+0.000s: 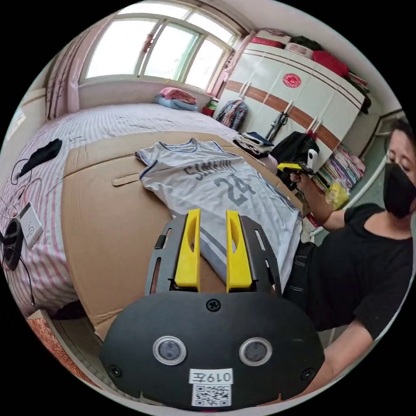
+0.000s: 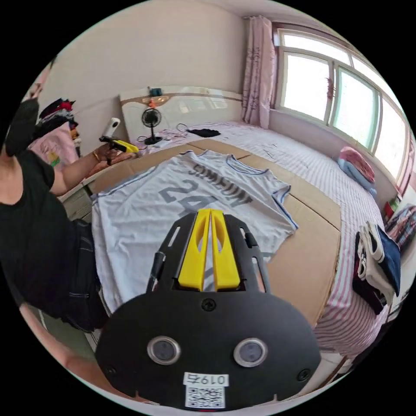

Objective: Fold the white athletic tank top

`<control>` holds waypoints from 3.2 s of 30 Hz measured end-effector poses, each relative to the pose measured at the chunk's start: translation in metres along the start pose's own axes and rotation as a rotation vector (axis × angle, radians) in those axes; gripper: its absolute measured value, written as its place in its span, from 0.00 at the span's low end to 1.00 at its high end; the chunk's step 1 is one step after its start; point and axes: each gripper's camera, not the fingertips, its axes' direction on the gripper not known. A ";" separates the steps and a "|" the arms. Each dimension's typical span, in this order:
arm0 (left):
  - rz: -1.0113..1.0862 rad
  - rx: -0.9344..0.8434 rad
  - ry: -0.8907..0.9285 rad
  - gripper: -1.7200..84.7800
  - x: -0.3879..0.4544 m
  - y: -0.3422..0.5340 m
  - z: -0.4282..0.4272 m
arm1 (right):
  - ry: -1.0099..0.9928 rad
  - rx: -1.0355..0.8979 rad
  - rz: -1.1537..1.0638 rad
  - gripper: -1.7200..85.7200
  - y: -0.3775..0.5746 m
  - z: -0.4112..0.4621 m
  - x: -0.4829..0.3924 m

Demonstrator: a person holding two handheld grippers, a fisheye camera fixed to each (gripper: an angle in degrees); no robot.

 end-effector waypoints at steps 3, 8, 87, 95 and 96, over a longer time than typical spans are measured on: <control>0.093 -0.037 0.020 0.11 0.085 0.025 -0.007 | -0.097 0.088 -0.165 0.02 -0.008 -0.003 -0.078; 0.175 0.097 0.081 0.06 0.190 0.060 -0.023 | -0.254 0.170 -0.313 0.04 -0.036 0.021 -0.170; -0.298 -0.055 -0.238 0.09 0.095 -0.003 -0.186 | -0.123 -0.162 -0.453 0.01 -0.064 -0.117 -0.086; -0.239 -0.123 -0.221 0.04 0.078 -0.012 -0.167 | 0.141 -0.317 -0.395 0.01 -0.006 -0.178 -0.089; -0.234 -0.124 -0.221 0.04 0.078 -0.012 -0.168 | 0.151 -0.322 -0.391 0.01 -0.004 -0.179 -0.092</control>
